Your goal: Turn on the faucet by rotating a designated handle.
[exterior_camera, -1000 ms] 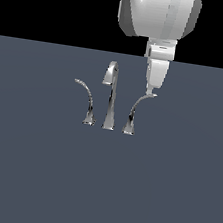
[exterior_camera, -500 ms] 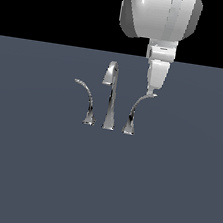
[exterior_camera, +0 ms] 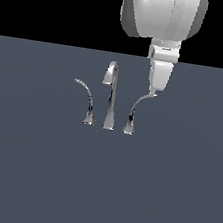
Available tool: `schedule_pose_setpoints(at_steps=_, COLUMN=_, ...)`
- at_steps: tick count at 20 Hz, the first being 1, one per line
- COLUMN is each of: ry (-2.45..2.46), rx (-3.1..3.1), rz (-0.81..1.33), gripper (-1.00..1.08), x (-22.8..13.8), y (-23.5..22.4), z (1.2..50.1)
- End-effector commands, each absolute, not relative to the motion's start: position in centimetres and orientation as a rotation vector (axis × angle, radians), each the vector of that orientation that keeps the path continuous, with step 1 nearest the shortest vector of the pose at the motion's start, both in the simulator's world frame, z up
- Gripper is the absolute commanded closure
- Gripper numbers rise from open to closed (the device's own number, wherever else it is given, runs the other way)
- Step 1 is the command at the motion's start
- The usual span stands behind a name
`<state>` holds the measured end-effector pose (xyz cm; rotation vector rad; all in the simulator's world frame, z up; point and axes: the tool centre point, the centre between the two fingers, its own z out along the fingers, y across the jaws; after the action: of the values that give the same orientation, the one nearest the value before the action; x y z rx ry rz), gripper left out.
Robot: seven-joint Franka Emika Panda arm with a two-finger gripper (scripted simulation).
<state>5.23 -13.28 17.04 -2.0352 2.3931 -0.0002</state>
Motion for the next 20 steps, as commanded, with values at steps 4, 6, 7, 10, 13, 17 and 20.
schedule_pose_setpoints(at_steps=4, ry=2.393, rx=-2.035, rz=0.0, gripper=1.08, x=3.5, y=-13.7, z=17.0)
schedule_pose_setpoints(at_steps=6, ry=2.393, rx=-2.036, rz=0.0, gripper=1.08, x=2.9, y=-13.8, z=17.0)
schedule_pose_setpoints(at_steps=7, ry=2.393, rx=-2.036, rz=0.0, gripper=1.08, x=2.6, y=-13.9, z=17.0)
schedule_pose_setpoints(at_steps=10, ry=2.374, rx=-2.042, rz=-0.011, gripper=1.08, x=3.2, y=-13.2, z=17.0)
schedule_pose_setpoints(at_steps=13, ry=2.377, rx=-2.041, rz=-0.009, gripper=1.08, x=2.3, y=-12.9, z=17.0)
schedule_pose_setpoints(at_steps=17, ry=2.382, rx=-2.04, rz=-0.007, gripper=1.08, x=1.1, y=-12.5, z=17.0)
schedule_pose_setpoints(at_steps=20, ry=2.385, rx=-2.039, rz=-0.005, gripper=1.08, x=0.1, y=-12.2, z=17.0)
